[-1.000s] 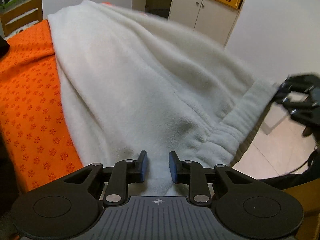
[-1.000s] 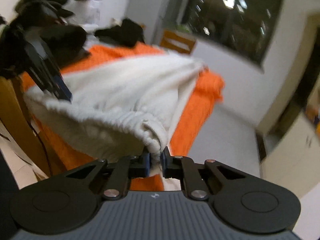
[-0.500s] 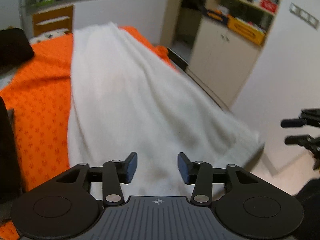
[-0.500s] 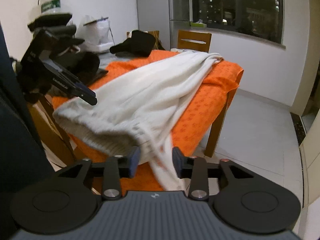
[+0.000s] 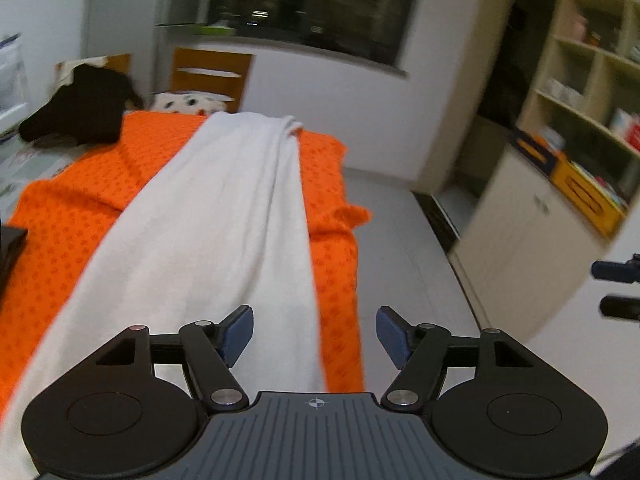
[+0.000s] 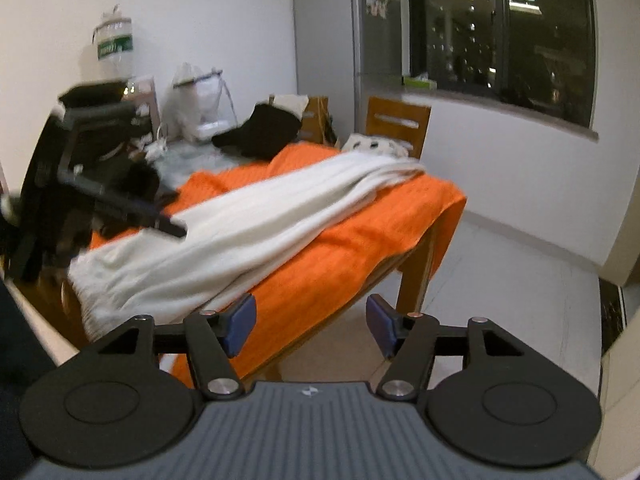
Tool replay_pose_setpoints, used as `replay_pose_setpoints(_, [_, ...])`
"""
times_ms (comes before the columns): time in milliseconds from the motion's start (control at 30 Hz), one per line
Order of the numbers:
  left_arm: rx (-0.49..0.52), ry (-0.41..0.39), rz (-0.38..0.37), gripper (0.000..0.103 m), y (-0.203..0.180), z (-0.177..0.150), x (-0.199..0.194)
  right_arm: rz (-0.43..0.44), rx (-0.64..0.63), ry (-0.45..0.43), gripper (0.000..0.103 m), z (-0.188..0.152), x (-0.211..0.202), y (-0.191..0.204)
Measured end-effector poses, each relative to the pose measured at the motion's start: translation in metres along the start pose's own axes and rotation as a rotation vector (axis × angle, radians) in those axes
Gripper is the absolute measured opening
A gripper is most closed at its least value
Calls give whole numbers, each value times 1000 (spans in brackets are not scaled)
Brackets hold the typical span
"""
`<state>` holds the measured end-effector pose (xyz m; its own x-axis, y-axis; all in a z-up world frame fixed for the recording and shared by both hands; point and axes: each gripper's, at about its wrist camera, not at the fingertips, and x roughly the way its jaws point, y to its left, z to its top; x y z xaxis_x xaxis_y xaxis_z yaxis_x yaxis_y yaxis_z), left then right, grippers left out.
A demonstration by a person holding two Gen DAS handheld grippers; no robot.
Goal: Fold clothes
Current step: 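Move both grippers around the table to the garment's folded end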
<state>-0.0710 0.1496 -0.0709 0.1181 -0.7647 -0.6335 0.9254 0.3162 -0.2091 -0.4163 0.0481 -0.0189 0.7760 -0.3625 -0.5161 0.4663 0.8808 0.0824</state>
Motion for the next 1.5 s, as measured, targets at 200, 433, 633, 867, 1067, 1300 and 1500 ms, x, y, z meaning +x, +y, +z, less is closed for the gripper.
replay_pose_setpoints(200, [-64, -27, 81, 72, -37, 20, 38, 21, 18, -36, 70, 45, 15, -88])
replay_pose_setpoints(433, [-119, -74, 171, 75, -53, 52, 92, 78, -33, -33, 71, 99, 67, -181])
replay_pose_setpoints(633, [-159, -105, 244, 75, -58, 107, 174, 178, -90, -33, 71, 164, 141, -258])
replay_pose_setpoints(867, [-241, -187, 310, 78, -61, 199, 261, 310, -100, -32, 82, 240, 237, -337])
replay_pose_setpoints(1067, [-247, -256, 366, 94, -68, 259, 313, 402, -139, -53, 94, 291, 327, -391])
replay_pose_setpoints(1300, [-344, -380, 529, 103, -73, 310, 369, 583, -263, -83, 103, 354, 429, -440])
replay_pose_setpoints(1500, [-503, -459, 734, 103, -80, 349, 426, 802, -423, -61, 103, 431, 524, -490])
